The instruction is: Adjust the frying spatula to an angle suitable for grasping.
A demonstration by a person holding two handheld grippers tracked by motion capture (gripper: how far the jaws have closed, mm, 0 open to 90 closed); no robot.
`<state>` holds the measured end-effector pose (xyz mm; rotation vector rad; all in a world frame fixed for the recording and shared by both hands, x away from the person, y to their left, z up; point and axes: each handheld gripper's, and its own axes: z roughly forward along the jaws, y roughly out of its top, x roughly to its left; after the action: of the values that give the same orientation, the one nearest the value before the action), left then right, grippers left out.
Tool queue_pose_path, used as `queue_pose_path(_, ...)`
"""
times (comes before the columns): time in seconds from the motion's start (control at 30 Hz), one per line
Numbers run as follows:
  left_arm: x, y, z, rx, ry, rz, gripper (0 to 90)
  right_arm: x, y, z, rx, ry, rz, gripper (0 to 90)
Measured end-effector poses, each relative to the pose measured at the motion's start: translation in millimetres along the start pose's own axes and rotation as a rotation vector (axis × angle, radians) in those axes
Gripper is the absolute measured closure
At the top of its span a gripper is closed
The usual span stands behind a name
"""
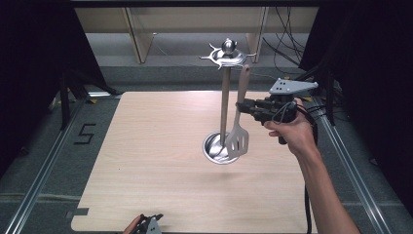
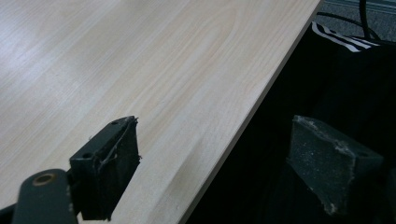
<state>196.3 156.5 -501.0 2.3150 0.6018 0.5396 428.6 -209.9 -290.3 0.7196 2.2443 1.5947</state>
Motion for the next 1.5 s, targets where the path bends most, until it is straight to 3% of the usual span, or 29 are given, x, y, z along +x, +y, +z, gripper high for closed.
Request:
queue_pose_path(0.13, 0.3, 0.1, -0.2, 0.000, 0.002, 0.003, 15.6, -0.8, -2.4, -0.5, -0.007, 0.006, 0.010, 76.1)
queue_pose_path(0.17, 0.2, -0.1, 0.8, -0.002, -0.015, -0.011, 15.7, -0.9, -3.0, -0.2, -0.019, -0.005, -0.010, 76.0)
queue_pose_path(0.27, 0.8, 0.0, 0.7, 0.002, 0.001, -0.004, 15.7, 2.6, -1.9, -3.2, -0.006, -0.040, -0.035, 75.5)
queue_pose_path(0.37, 0.6, -0.2, 1.3, 0.001, -0.012, -0.013, 15.6, 5.3, -1.5, -7.0, 0.003, -0.079, -0.064, 73.5)
queue_pose_path(0.47, 1.3, -0.2, 0.6, 0.002, -0.007, -0.007, 15.6, 7.6, -2.2, -8.6, 0.003, -0.097, -0.053, 71.5)
queue_pose_path(0.6, 1.5, -0.1, -0.2, 0.000, 0.006, -0.004, 15.6, 8.8, -5.3, -13.8, -0.018, -0.095, -0.075, 69.6)
queue_pose_path(0.63, 1.5, 0.0, -0.4, 0.001, 0.009, -0.001, 15.6, 11.6, -7.1, -14.4, -0.023, -0.091, -0.056, 69.1)
queue_pose_path(0.7, 1.5, 0.1, -1.0, 0.002, -0.007, -0.009, 15.6, 15.7, -11.2, -18.2, -0.022, -0.104, -0.063, 67.2)
queue_pose_path(0.77, 1.7, -0.1, -0.6, 0.001, -0.007, -0.009, 15.6, 20.8, -18.7, -25.5, -0.036, -0.129, -0.104, 64.5)
queue_pose_path(0.97, 2.5, 0.0, -1.0, 0.003, -0.015, -0.009, 15.7, 31.6, -34.1, -34.5, -0.035, -0.166, -0.116, 58.1)
queue_pose_path(1.0, 2.2, -0.1, -0.6, 0.000, -0.008, -0.012, 15.6, 35.3, -40.7, -37.4, -0.024, -0.195, -0.149, 57.2)
queue_pose_path(1.1, 2.2, 0.0, -0.7, 0.004, 0.015, 0.001, 15.7, 39.6, -47.8, -38.4, -0.013, -0.192, -0.148, 55.5)
queue_pose_path(1.17, 1.4, 0.3, -0.5, -0.003, -0.003, -0.009, 15.6, 41.7, -54.0, -39.5, -0.020, -0.212, -0.160, 55.0)
queue_pose_path(1.27, 1.9, 0.4, -2.0, -0.003, 0.010, 0.002, 15.6, 41.8, -62.0, -41.1, 0.007, -0.207, -0.123, 53.2)
queue_pose_path(1.47, 2.0, 0.4, -2.2, -0.007, -0.005, -0.003, 15.6, 39.3, -73.6, -41.9, 0.032, -0.213, -0.105, 48.8)
queue_pose_path(1.5, 2.5, 0.9, -2.2, -0.005, 0.011, 0.006, 15.6, 38.7, -77.6, -43.2, 0.038, -0.204, -0.089, 47.0)
